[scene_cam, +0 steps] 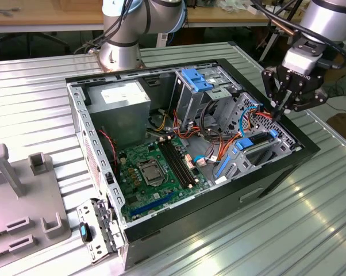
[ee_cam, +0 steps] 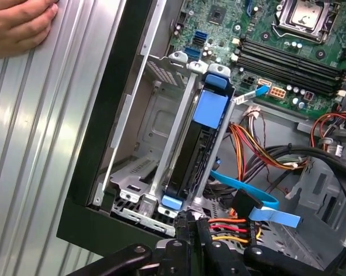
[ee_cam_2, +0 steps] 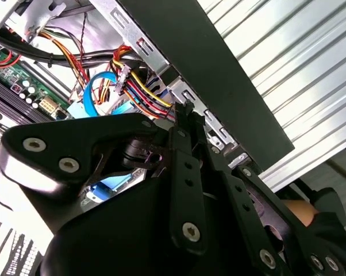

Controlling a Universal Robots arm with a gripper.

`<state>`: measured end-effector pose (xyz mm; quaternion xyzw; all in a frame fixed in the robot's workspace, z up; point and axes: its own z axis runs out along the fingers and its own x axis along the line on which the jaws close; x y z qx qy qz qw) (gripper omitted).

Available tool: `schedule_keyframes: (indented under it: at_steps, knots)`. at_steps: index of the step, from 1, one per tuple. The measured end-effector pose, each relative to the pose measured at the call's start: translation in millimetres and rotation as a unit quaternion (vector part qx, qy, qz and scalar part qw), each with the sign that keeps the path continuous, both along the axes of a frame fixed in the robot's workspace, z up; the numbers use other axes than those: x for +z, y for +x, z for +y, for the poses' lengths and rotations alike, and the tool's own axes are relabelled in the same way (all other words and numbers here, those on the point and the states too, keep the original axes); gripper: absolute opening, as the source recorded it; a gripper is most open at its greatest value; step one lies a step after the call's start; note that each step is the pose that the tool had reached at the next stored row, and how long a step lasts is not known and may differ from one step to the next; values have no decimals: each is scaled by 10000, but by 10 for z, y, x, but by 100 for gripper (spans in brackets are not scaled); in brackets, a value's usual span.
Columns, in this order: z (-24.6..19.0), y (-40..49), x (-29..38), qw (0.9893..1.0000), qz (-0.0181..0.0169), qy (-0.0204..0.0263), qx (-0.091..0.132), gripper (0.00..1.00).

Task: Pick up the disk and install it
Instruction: 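Insert the first disk wire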

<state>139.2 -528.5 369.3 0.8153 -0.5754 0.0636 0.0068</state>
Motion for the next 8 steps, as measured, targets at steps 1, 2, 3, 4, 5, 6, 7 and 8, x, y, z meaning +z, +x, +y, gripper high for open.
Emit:
schedule_keyframes:
  at_steps: [1,2,3,4,5,6,7,8]
  knots:
    - [1,-7,1,10000,0,-1,-33,17]
    - [1,-21,0,9999,0,0,-102,17]
    - [1,-27,-1,9998,0,0,-181,17]
    - [2,-30,0,9997,0,0,-241,17]
    - [1,-32,0,9995,0,0,-304,17]
    - [1,-33,-1,9991,0,0,-420,17]
    - [1,-33,0,9988,0,0,-486,17]
    - [1,-33,-1,9980,1,0,-637,17]
